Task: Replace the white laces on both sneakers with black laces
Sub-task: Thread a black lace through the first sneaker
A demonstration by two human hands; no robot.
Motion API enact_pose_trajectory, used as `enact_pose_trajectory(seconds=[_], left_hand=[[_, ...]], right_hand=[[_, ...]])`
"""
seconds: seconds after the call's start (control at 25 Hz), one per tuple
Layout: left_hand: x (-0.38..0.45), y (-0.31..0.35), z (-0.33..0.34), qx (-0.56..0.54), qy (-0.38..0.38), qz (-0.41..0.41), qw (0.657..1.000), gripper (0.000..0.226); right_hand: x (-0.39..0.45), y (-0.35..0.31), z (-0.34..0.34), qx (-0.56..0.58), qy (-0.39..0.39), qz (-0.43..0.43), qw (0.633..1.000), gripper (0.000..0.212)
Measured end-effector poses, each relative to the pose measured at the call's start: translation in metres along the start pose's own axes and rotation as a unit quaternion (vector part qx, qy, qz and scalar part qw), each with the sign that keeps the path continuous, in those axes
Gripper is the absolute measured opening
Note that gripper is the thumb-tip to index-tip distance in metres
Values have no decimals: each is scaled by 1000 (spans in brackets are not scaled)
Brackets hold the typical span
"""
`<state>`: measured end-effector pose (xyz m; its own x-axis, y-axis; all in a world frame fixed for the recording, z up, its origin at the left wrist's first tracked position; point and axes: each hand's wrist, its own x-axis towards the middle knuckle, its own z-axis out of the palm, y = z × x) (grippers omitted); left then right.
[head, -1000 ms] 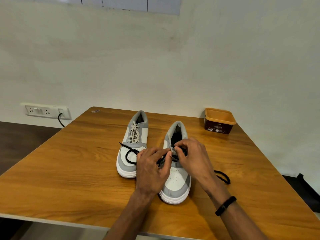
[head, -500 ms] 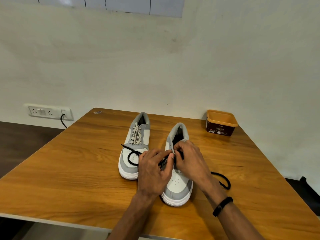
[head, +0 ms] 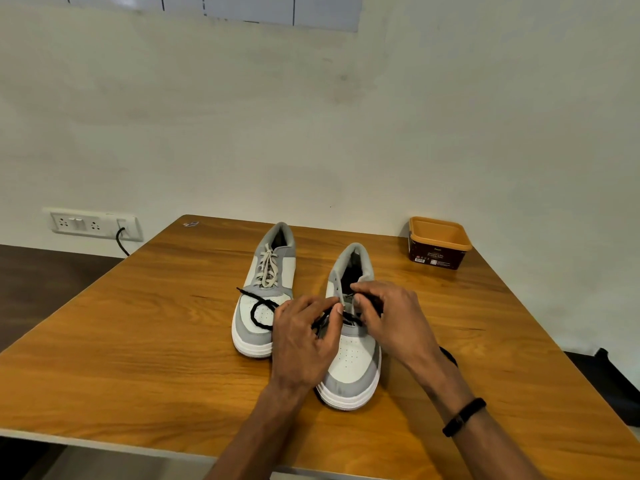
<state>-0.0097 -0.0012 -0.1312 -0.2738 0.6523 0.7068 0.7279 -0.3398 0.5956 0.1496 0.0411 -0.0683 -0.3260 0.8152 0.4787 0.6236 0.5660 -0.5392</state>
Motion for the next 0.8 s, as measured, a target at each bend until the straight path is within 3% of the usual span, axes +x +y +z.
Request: enact_pose_trajectory(seconds=[0.2, 0.44, 0.8], left_hand=[[-1, 0, -1, 2, 2, -3, 1000, 26], [-1, 1, -1, 0, 5, -6, 1000, 26], [1, -3, 3, -28, 27, -27, 999, 22]], right_hand=[[3, -1, 12, -44, -6, -12, 999, 4], [0, 2, 31, 114, 24, 79, 990, 6], [7, 9, 41, 219, 6, 119, 968, 14]])
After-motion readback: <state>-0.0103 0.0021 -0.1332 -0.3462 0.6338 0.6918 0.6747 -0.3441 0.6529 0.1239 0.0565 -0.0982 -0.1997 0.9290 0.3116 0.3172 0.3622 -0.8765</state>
